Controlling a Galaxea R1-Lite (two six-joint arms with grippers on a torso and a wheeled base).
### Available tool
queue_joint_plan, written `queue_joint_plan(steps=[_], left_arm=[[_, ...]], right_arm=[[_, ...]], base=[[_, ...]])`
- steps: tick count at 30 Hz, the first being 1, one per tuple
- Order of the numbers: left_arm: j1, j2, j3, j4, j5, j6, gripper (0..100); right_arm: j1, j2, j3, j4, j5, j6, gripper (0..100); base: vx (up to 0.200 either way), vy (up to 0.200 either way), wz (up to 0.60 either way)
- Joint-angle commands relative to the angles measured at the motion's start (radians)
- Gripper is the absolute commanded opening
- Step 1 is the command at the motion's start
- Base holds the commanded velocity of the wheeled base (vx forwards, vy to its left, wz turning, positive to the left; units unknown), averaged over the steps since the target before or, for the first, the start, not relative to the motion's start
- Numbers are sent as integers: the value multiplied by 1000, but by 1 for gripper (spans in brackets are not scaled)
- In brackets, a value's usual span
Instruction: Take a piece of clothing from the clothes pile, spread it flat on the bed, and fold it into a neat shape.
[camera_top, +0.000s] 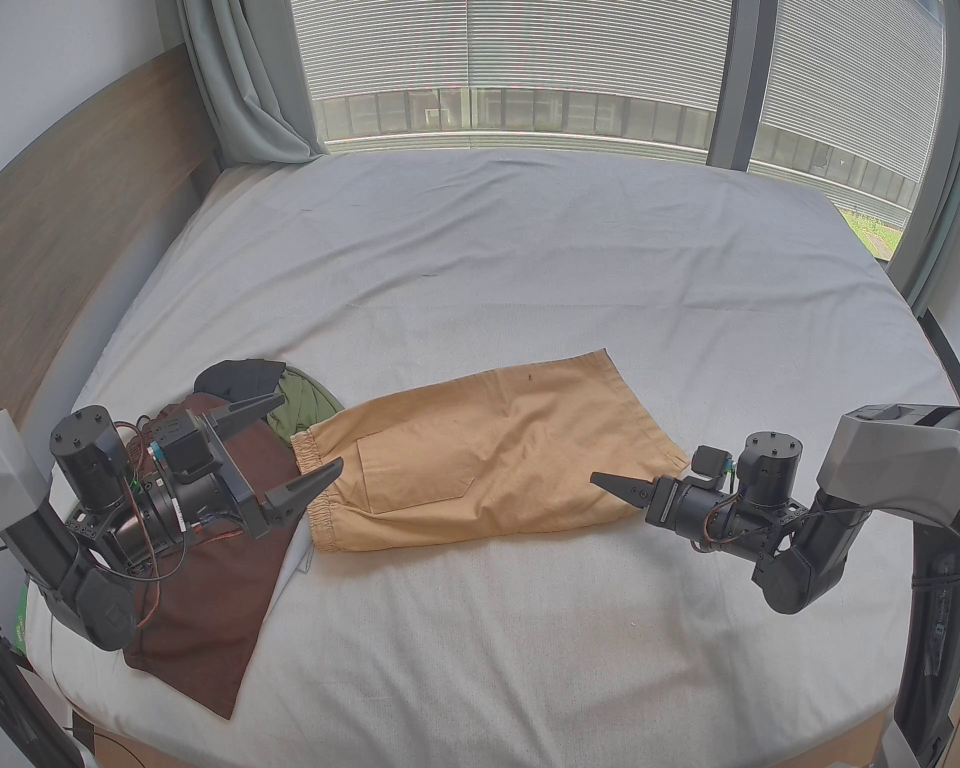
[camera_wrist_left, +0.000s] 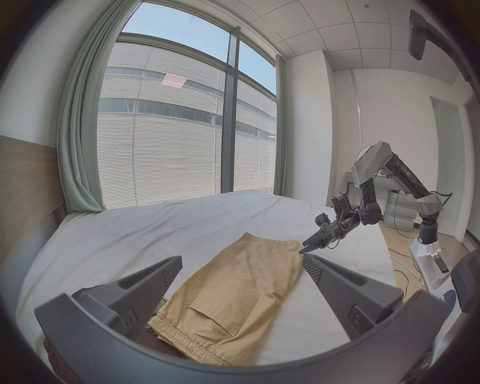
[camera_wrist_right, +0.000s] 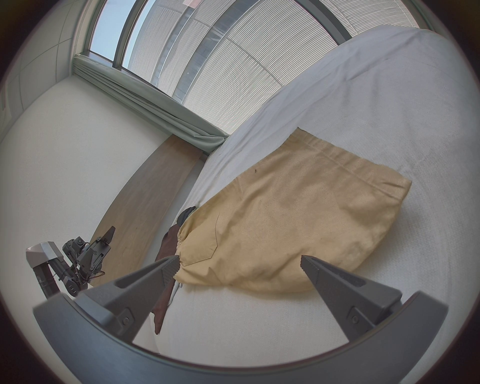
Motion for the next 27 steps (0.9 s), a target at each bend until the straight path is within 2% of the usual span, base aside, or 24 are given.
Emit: queue_joint_plan(steps=[1,21,27], left_arm=[[-2,2,0,0,0,1,100],[1,2,0,0,1,1,100],[-2,4,2,0,3,1,100]], right_arm=[[1,30,-1,4,0,0,100],[-7,167,-64,9,0,4,100],[-15,157,-47,73,-1,-5,100]], base=[[0,0,0],[0,0,0],[0,0,0]])
